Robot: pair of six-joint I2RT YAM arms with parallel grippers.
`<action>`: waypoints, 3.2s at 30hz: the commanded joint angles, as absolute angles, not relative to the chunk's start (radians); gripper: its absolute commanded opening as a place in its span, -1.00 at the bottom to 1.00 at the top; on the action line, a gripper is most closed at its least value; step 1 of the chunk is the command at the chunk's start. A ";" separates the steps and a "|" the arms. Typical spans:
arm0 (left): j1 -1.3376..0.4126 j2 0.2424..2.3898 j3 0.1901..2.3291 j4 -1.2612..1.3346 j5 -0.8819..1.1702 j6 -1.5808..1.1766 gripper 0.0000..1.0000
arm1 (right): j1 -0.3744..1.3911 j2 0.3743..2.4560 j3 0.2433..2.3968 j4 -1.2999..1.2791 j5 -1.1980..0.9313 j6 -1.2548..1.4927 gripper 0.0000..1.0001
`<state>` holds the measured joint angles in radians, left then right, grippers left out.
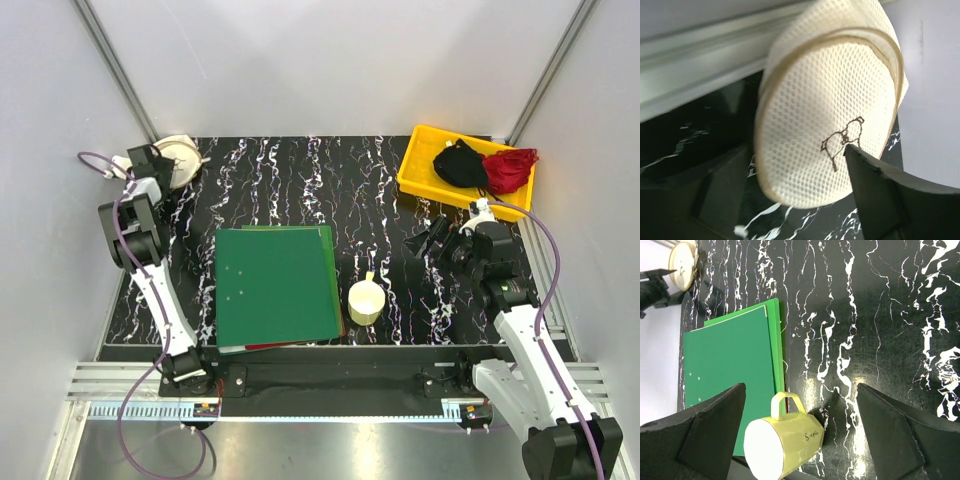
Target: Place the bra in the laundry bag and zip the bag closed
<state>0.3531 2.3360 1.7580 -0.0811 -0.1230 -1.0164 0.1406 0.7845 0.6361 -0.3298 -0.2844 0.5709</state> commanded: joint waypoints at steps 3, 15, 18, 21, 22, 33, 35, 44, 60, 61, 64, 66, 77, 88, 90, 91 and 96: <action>0.348 2.385 1.761 0.024 -0.043 -1.161 0.16 | 0.135 0.785 0.669 -0.290 -0.310 0.564 0.99; 0.255 2.110 1.507 0.094 -0.057 -0.970 -1.00 | 0.135 0.877 0.693 -0.278 -0.397 0.534 0.99; 0.157 2.015 1.459 0.049 -0.136 -0.907 -1.00 | 0.137 0.951 0.716 -0.267 -0.413 0.494 0.99; 0.033 1.921 1.440 -0.033 -0.314 -0.832 -1.00 | 0.137 1.035 0.767 -0.278 -0.422 0.444 0.99; 0.005 1.901 1.428 -0.040 -0.401 -0.821 -1.00 | 0.137 1.078 0.784 -0.291 -0.422 0.436 1.00; -0.452 1.888 1.459 -0.033 -0.715 -0.476 -1.00 | 0.143 1.308 1.051 -0.256 -0.387 0.497 0.99; -0.565 1.943 1.489 0.094 -0.836 -0.206 -0.99 | 0.144 1.328 1.083 -0.255 -0.364 0.512 0.99; -0.739 1.935 1.450 0.312 -0.602 0.273 0.40 | 0.140 1.342 1.082 -0.255 -0.256 0.551 0.99; -0.353 1.739 1.500 -0.319 -0.160 -0.368 0.50 | 0.161 1.649 1.268 -0.164 -0.428 0.483 0.99; -0.304 1.758 1.497 -0.343 -0.141 -0.386 0.47 | 0.161 1.657 1.291 -0.170 -0.399 0.494 0.99; -0.243 1.766 1.461 -0.374 -0.083 -0.464 0.27 | 0.153 1.672 1.340 -0.225 -0.173 0.512 0.99; -0.241 1.721 1.386 -0.306 -0.062 -0.477 0.29 | 0.140 1.701 1.400 -0.270 -0.115 0.518 0.99; -0.380 1.405 1.057 -0.092 0.014 -0.681 0.39 | -0.127 1.998 1.762 -0.400 0.081 0.468 0.99; -0.598 1.186 0.914 -0.051 0.150 -0.744 0.37 | -0.132 2.229 1.994 -0.413 -0.027 0.316 0.99; -0.623 1.167 0.904 -0.060 0.173 -0.741 0.36 | -0.118 2.233 1.982 -0.411 -0.049 0.276 0.99; -0.629 1.161 0.902 -0.063 0.176 -0.738 0.36 | -0.109 2.238 1.977 -0.411 -0.035 0.258 0.99; -0.655 1.138 0.900 -0.078 0.172 -0.710 0.36 | -0.031 2.261 1.968 -0.410 0.199 0.076 0.99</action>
<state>-0.6464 1.1820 0.9005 -0.1001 0.1402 -0.7307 -0.1009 2.2494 1.9408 -0.4183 0.0364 0.2577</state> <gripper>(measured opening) 0.681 0.994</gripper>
